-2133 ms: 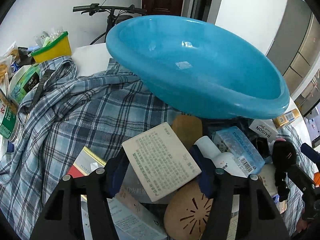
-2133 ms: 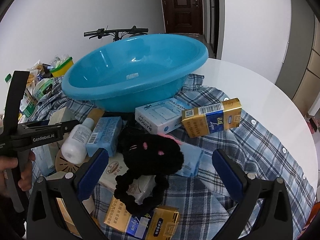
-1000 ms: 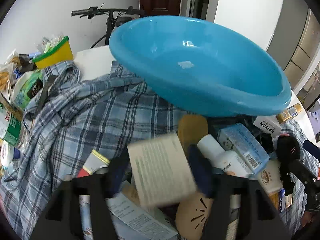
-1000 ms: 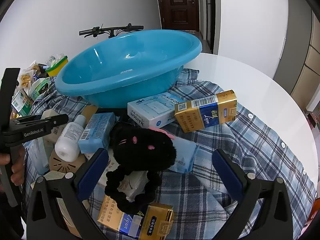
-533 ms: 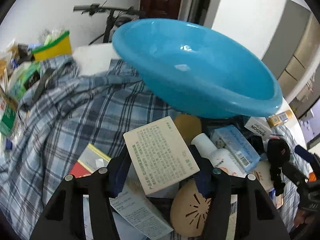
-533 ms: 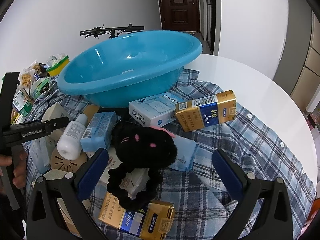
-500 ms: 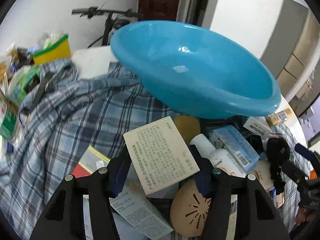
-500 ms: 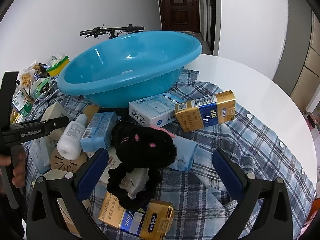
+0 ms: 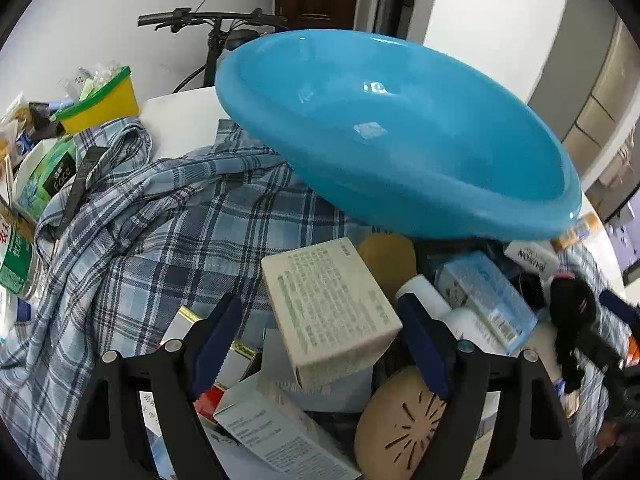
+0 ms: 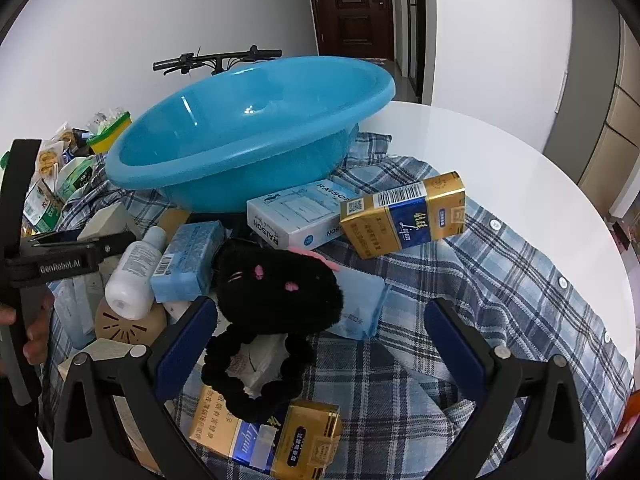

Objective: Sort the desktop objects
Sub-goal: 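Lift the cream box with the left tool while the right tool grasps the black hair tie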

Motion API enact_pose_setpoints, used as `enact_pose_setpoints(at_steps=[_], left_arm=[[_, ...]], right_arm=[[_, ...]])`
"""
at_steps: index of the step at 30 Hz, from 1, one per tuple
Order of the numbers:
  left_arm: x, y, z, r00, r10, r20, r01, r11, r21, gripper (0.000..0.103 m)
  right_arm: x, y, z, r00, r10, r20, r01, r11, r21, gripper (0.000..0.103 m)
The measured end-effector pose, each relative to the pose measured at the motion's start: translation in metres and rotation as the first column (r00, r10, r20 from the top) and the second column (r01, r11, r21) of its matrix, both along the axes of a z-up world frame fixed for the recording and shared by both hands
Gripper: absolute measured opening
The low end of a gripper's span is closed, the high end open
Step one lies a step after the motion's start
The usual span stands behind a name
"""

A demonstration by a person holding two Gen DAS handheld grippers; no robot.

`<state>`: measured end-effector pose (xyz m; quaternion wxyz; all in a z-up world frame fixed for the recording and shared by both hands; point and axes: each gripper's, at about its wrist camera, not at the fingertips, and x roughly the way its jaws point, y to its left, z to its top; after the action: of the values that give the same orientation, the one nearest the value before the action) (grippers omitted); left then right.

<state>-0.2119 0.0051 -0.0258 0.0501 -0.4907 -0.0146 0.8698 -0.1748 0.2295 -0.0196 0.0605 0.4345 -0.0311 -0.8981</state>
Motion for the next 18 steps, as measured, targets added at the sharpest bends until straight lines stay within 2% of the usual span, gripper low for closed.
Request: enact_pose_setpoints(at_steps=[2, 3, 4, 5, 12, 18], left_arm=[[-0.002, 0.001, -0.002, 1.000, 0.015, 0.002, -0.015, 1.000, -0.007, 0.081], [-0.002, 0.001, -0.003, 1.000, 0.015, -0.003, -0.015, 1.000, 0.006, 0.077], [-0.001, 0.001, -0.004, 1.000, 0.014, -0.003, -0.014, 1.000, 0.014, 0.051], [-0.001, 0.000, -0.006, 1.000, 0.017, 0.006, -0.017, 1.000, 0.009, 0.047], [-0.003, -0.007, -0.007, 1.000, 0.027, -0.012, -0.026, 0.999, 0.039, 0.045], [0.005, -0.011, 0.010, 0.998, 0.017, -0.062, -0.014, 0.999, 0.048, 0.045]], right_arm=[[0.000, -0.001, 0.000, 1.000, 0.004, 0.002, -0.004, 1.000, 0.001, 0.103], [0.000, -0.002, 0.000, 1.000, 0.005, 0.002, -0.005, 1.000, 0.001, 0.103], [0.000, -0.002, 0.000, 1.000, 0.006, 0.002, -0.006, 1.000, 0.001, 0.103], [0.000, -0.002, 0.000, 1.000, 0.005, 0.002, -0.005, 1.000, 0.001, 0.103], [0.000, 0.001, -0.002, 1.000, -0.007, 0.009, 0.007, 1.000, 0.003, 0.103], [0.002, 0.003, -0.001, 1.000, -0.009, 0.007, 0.009, 1.000, 0.003, 0.103]])
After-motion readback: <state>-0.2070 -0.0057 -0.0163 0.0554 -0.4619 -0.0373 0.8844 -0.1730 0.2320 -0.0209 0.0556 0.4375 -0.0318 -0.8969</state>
